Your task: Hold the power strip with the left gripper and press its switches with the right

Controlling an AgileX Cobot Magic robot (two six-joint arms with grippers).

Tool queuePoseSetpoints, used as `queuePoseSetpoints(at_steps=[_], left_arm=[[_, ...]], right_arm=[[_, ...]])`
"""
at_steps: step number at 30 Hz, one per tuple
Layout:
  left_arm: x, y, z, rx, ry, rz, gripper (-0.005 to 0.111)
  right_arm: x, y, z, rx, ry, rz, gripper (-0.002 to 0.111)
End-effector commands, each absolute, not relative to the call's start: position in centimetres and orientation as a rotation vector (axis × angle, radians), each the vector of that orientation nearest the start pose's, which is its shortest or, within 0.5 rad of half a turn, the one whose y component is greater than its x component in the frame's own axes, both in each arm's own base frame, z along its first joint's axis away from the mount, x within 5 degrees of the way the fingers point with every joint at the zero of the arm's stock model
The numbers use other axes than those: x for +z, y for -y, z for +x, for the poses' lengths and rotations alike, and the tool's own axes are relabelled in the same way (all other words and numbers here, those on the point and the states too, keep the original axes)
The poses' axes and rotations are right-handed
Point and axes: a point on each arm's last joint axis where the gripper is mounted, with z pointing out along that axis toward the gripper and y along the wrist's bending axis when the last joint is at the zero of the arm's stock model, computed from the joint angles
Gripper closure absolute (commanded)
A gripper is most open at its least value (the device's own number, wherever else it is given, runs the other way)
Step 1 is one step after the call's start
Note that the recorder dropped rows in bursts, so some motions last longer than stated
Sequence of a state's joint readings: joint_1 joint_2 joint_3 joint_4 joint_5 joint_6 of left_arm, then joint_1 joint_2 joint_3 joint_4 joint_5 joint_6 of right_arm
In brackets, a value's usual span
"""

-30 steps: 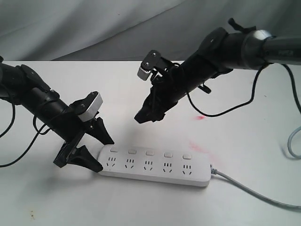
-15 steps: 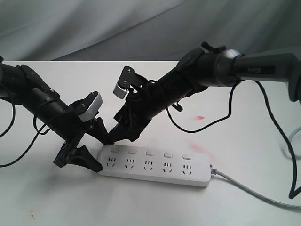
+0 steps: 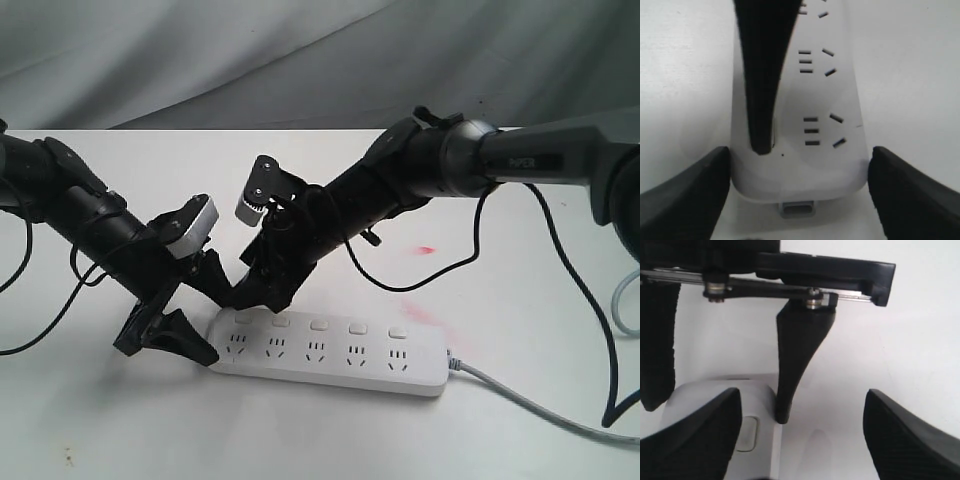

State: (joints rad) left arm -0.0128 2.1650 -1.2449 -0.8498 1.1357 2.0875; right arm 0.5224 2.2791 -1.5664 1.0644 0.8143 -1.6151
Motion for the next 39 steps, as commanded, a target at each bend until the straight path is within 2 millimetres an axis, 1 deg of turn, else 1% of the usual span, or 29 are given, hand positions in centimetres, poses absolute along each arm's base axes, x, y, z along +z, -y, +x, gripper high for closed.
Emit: queuePoseSetpoints(at_steps=[1,10,17,22,28,33,39], left_arm=[[9.9,6.5,36.4,-0.853,-1.846,1.822,0.058],[9.9,6.5,36.4,-0.853,-1.846,1.822,0.058],[9.9,6.5,36.4,-0.853,-1.846,1.822,0.058],[9.9,6.5,36.4,-0.853,-1.846,1.822,0.058],[9.9,6.5,36.4,-0.853,-1.846,1.822,0.058],[9.9,6.5,36.4,-0.853,-1.846,1.822,0.058],[9.9,6.5,36.4,-0.853,-1.846,1.822,0.058]], right_arm=[[12.3,-28.2,37.2,0.799,-1.878,-1.631,0.045],[12.2,-28.2,37.1,0.789,-1.877,-1.659,0.045],[10.8,-28.4,36.8,0.804,-1.903,-1.677,0.045],[10.7,-28.4,36.8,0.804,-1.909,-1.673,0.045],[10.5,-28.3,37.0,0.754,-1.916,-1.684,0.045],[10.1,-27.9,37.0,0.697,-1.934,-1.740,0.045],[9.9,-27.8,37.2,0.648,-1.923,-1.757,0.045]])
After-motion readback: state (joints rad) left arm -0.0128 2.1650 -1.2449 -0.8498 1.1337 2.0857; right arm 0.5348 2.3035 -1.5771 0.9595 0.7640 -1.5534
